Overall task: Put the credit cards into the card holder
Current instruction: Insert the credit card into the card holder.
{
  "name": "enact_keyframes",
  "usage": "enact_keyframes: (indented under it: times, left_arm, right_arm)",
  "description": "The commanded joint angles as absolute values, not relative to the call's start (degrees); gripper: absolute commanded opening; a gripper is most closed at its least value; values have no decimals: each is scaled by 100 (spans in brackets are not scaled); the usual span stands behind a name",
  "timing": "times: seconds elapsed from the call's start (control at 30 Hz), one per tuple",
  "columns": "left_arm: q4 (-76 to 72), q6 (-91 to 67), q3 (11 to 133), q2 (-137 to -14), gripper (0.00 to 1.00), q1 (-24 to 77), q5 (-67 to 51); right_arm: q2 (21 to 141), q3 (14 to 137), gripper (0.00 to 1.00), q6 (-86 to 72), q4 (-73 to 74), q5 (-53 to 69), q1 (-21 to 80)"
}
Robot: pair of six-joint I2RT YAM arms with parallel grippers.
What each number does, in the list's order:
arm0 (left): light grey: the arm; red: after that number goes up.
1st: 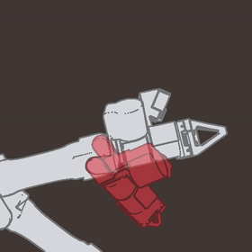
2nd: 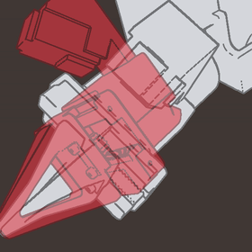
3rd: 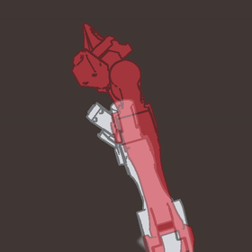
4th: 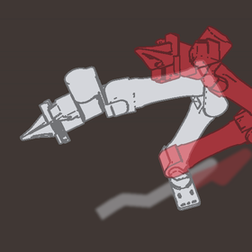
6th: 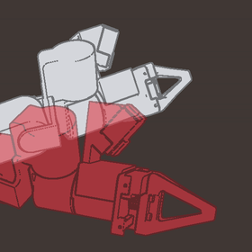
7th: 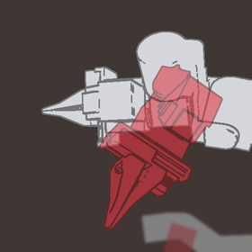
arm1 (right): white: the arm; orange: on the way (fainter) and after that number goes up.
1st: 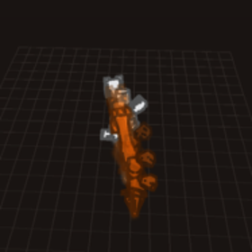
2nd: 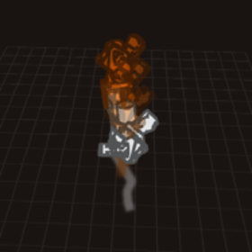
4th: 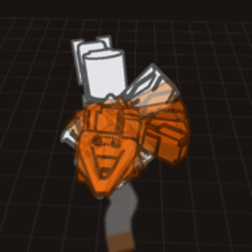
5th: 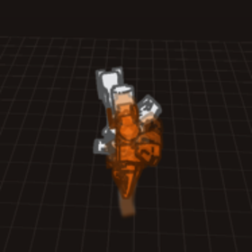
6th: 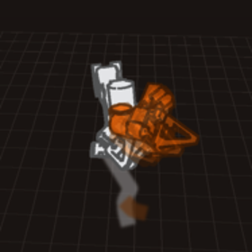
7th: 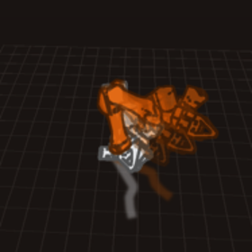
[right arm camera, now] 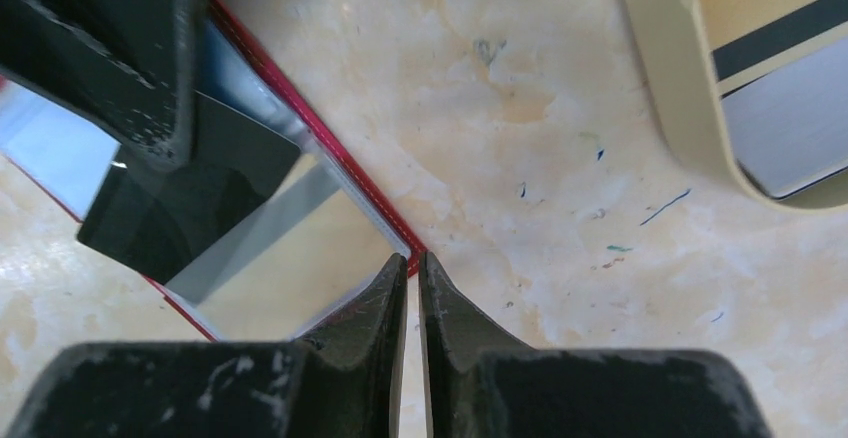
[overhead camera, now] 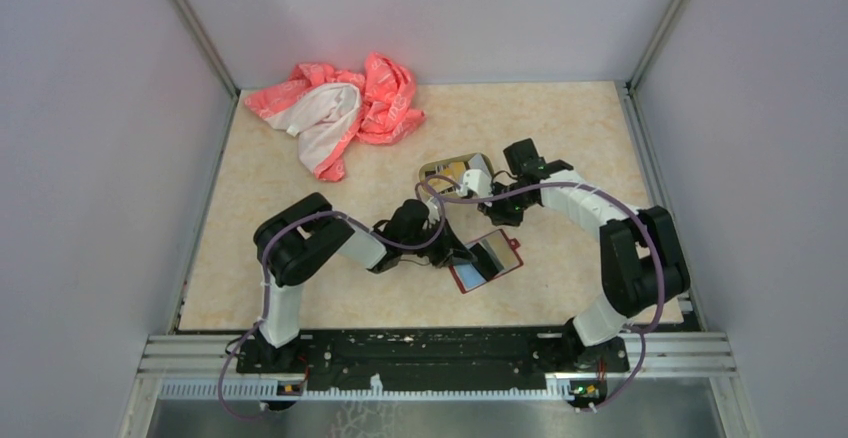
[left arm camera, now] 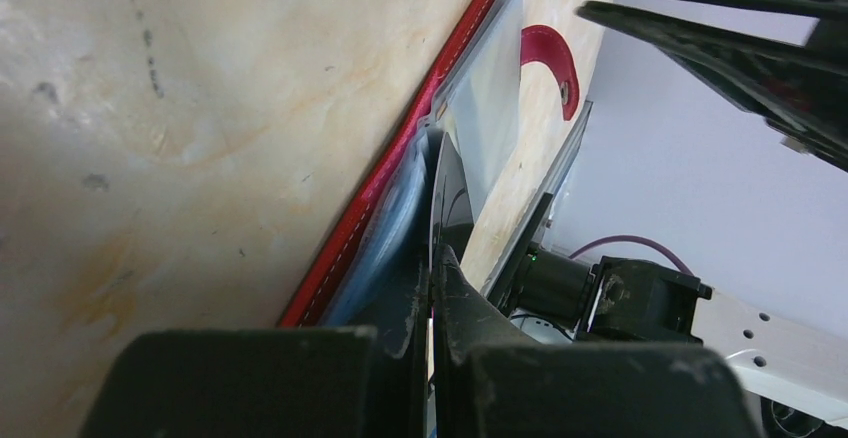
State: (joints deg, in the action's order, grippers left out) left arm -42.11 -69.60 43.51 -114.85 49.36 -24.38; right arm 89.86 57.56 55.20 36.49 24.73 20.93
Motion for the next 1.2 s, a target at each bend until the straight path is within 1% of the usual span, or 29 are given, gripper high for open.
enact_keyframes:
  times: [0.0, 0.17, 0.53, 1.17]
  left_arm:
    - [-3454, -6689, 4392, -11641, 0, 4935, -2257]
    - [-3406, -6657, 4446, -11649, 0, 4926, -2263]
    - [-3351, -6644, 4473, -11646, 0, 4904, -2350]
    - [-3070, -6882, 4664, -11800, 0, 4852, -2601]
  right_arm:
    - [9268, 6040, 10, 5590, 3914, 1880, 2096]
    - [9344, 6055, 9, 5724, 4084, 1476, 2092]
    - [9890, 6196, 9, 5711, 4471, 2056, 2101]
    - [9936, 6168, 10, 5660, 4383, 2347, 2207]
